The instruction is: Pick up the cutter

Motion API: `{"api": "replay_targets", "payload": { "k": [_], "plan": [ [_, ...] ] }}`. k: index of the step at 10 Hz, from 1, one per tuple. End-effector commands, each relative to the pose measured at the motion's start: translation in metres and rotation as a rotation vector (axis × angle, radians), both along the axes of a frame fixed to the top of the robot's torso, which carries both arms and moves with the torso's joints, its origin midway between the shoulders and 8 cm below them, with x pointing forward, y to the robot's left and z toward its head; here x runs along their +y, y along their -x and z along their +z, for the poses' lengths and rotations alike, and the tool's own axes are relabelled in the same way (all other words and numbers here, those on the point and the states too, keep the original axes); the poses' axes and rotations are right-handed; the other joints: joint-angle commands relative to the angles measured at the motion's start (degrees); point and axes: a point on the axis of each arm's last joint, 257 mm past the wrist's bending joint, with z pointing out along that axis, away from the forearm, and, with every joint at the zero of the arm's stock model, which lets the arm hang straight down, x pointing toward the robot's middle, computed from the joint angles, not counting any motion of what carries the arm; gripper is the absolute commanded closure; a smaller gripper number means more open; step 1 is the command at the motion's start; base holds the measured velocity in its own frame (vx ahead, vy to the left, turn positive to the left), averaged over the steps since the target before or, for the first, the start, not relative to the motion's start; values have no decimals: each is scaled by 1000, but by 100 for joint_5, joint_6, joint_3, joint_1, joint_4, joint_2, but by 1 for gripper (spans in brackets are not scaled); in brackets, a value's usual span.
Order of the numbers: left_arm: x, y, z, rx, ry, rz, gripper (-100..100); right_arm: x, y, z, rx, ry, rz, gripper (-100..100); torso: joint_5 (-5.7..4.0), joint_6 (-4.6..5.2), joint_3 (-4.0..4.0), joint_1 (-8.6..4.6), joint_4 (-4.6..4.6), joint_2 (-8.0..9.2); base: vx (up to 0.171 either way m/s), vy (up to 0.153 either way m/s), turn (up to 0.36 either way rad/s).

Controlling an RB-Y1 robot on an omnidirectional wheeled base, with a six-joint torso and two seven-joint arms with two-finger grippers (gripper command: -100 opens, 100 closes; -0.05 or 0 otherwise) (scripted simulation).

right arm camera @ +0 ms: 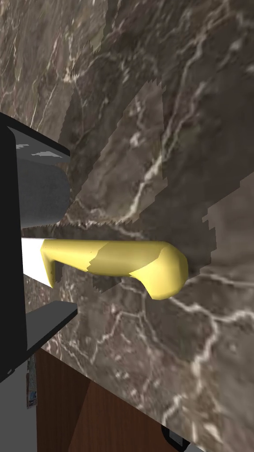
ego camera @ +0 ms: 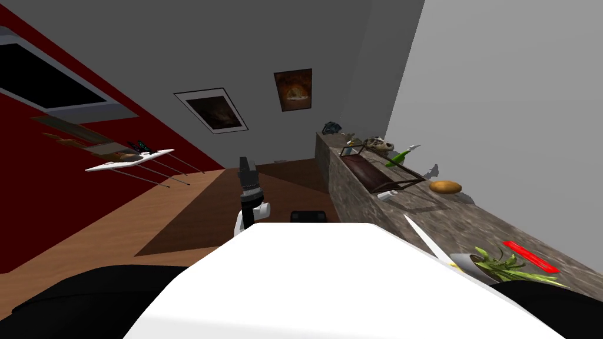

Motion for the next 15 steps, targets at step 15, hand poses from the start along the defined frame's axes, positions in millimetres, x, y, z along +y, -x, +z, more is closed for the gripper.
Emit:
{"api": "replay_targets", "payload": {
  "k": [15],
  "plan": [
    [0,0,0,0,0,0,0,12,126,-18,0,-4,-124,-100,-59,-19,0,-6,17,-15,31,6,81]
  ]
}}
